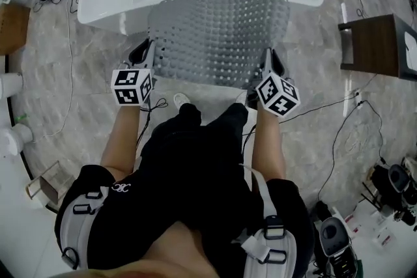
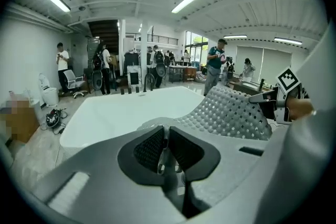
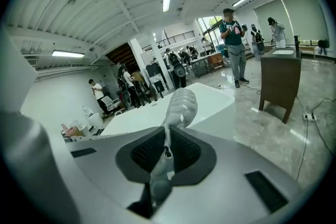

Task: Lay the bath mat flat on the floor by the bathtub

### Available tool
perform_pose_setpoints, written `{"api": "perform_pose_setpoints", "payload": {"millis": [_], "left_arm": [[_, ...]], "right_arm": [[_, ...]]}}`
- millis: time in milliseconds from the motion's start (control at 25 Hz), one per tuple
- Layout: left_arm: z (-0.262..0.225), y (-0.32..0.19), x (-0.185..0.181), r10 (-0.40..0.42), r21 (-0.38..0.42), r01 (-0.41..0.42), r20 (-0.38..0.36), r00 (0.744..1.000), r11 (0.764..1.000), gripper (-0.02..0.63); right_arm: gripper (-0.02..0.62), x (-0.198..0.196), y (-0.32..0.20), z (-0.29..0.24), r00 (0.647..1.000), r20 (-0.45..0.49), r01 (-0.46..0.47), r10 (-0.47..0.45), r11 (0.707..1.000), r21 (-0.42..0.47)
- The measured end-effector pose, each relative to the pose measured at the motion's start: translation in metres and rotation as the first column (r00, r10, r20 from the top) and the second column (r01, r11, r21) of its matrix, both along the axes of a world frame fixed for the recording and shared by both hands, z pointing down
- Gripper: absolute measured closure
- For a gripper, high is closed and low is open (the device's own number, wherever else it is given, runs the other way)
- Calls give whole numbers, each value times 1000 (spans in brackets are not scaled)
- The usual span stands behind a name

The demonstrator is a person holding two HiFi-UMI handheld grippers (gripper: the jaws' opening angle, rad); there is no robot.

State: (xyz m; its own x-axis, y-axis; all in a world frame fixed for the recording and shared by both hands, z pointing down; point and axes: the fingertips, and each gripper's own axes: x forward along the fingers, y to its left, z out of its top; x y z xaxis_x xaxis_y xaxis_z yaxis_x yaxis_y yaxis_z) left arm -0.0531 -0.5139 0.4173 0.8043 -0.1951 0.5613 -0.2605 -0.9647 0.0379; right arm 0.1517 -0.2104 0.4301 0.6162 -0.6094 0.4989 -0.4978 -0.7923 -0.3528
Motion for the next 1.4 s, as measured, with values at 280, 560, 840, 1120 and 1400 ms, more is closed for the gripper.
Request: {"api": "perform_pose_setpoints", "payload": {"millis": [280,560,840,1120,1400], "left_arm": [[139,0,0,-1,-96,16,162,987,995,565],[318,-15,-4,8,-113,30,323,946,993,566],[521,-36,-4,-4,-70,36,411,912,997,566],[699,-66,-12,-71,39,59,500,863,997,565],[814,-54,-40,-32,21,25,660,751,999,563]], "right_arm": [[561,16,-8,123,993,110,45,-35,995,-93],[561,23,-37,306,976,184,144,-113,976,-163],[561,32,-58,511,966,211,205,-151,943,-263],[561,52,-70,697,946,288,237,-147,921,-309],[560,71,-34,813,924,365,287,-116,841,-460]]}}
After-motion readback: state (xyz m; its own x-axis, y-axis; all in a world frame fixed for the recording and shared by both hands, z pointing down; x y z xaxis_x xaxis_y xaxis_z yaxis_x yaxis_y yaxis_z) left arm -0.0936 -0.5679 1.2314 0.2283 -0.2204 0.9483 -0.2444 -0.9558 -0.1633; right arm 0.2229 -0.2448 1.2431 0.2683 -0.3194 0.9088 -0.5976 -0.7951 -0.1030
